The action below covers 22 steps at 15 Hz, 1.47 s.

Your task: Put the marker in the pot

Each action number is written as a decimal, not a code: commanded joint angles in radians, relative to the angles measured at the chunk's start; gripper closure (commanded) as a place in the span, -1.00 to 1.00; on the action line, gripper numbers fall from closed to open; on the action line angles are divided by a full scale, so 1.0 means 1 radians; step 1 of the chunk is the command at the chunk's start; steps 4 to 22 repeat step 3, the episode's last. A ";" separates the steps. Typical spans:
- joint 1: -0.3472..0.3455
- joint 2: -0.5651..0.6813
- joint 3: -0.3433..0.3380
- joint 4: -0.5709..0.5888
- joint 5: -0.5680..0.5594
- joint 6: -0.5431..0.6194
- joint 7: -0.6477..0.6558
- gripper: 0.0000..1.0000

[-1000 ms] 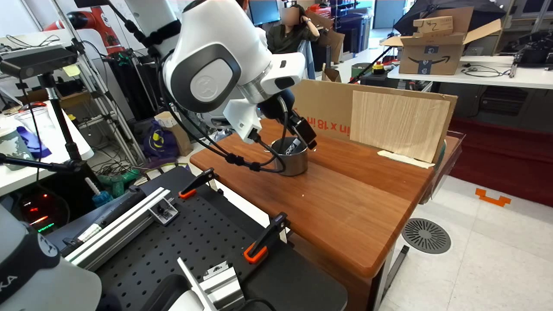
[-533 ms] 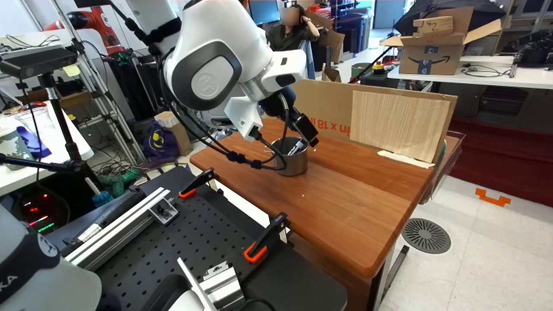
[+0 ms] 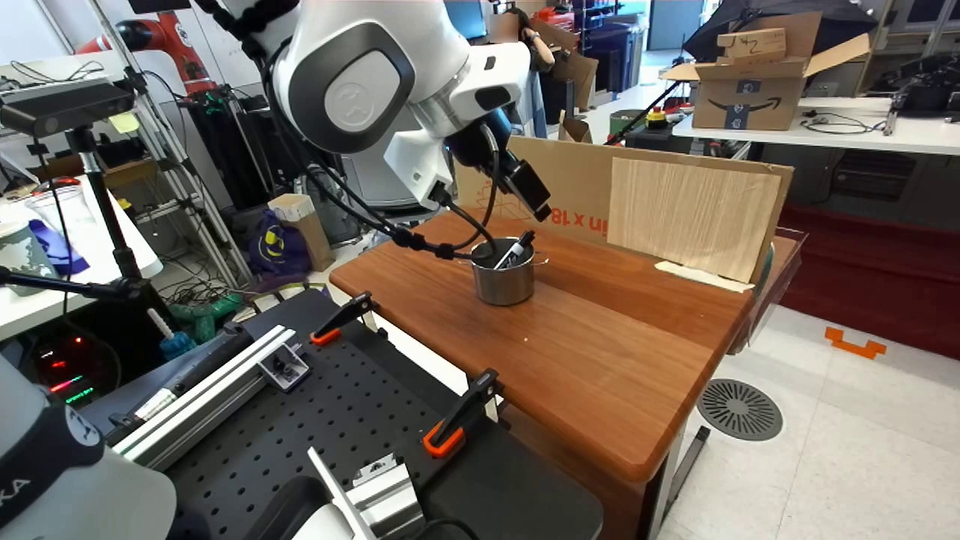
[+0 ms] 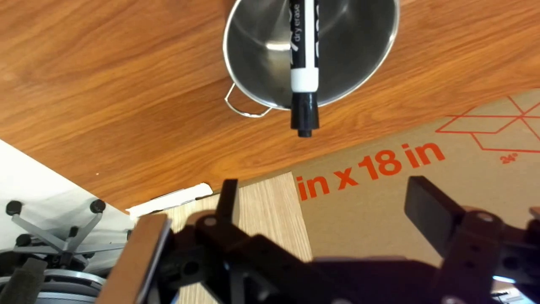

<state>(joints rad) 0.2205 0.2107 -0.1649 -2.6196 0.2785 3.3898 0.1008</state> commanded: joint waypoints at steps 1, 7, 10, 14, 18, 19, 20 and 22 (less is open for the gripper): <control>0.000 0.005 0.000 0.000 0.000 0.001 0.000 -1.00; 0.000 0.007 0.000 0.000 0.000 0.001 0.000 -1.00; 0.000 0.007 0.000 0.000 0.000 0.001 0.000 -1.00; 0.000 0.007 0.000 0.000 0.000 0.001 0.000 -1.00; 0.000 0.007 0.000 0.000 0.000 0.001 0.000 -1.00; 0.000 0.007 0.000 0.000 0.000 0.001 0.000 -1.00; 0.000 0.007 0.000 0.000 0.000 0.001 0.000 -1.00; 0.000 0.007 0.000 0.000 0.000 0.001 0.000 -1.00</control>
